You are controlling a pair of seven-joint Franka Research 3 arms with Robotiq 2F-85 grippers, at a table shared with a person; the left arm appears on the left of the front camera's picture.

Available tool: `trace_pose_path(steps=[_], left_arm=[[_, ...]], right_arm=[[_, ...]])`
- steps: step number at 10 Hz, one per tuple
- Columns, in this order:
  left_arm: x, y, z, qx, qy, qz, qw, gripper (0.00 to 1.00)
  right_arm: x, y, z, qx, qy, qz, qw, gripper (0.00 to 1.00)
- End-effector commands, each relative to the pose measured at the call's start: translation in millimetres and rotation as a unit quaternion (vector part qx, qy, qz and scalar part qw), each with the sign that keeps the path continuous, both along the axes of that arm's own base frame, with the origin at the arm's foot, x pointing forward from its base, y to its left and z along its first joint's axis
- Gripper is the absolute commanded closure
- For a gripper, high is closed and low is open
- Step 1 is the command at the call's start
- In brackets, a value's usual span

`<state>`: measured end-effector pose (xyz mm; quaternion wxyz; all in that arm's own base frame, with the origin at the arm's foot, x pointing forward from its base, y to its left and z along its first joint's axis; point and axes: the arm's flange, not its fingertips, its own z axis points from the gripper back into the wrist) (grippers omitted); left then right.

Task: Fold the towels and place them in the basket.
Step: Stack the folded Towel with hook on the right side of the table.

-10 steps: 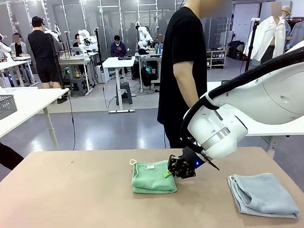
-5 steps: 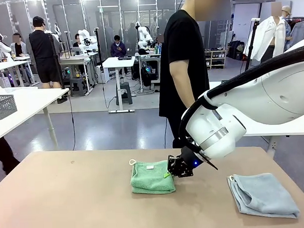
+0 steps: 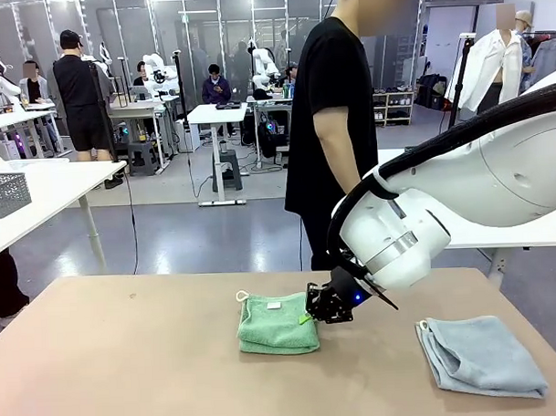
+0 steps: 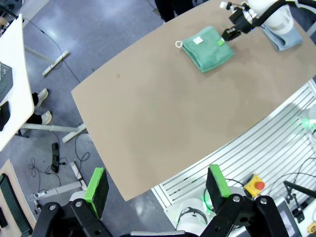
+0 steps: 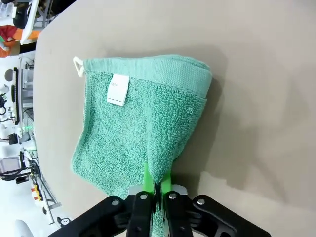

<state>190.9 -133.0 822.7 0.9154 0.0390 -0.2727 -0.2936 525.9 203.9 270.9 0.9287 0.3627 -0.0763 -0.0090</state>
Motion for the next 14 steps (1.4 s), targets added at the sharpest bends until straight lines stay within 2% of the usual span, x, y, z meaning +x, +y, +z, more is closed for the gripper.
trace_pose_path(steps=[1,4,7,9,12,14], left_arm=[[-0.6,-0.3,2.4,0.003,-0.001,0.001,1.000,0.00],[-0.6,-0.3,2.4,0.003,-0.001,0.001,1.000,0.00],[-0.6,-0.3,2.4,0.003,-0.001,0.001,1.000,0.00],[-0.6,-0.3,2.4,0.003,-0.001,0.001,1.000,0.00],[-0.6,-0.3,2.4,0.003,-0.001,0.001,1.000,0.00],[-0.6,-0.3,2.4,0.003,-0.001,0.001,1.000,0.00]], right_arm=[[-0.1,0.6,0.7,0.000,-0.001,0.000,1.000,0.95],[-13.9,-3.7,84.8,-0.045,-0.072,0.027,0.996,0.95],[-25.5,-22.6,131.4,-0.107,-0.117,0.055,0.986,0.95],[-36.4,-46.8,164.4,-0.152,-0.137,0.082,0.975,0.95],[-63.2,-105.3,206.1,-0.163,-0.150,0.126,0.967,0.95],[-84.8,-135.9,210.8,-0.166,-0.152,0.131,0.966,0.95]])
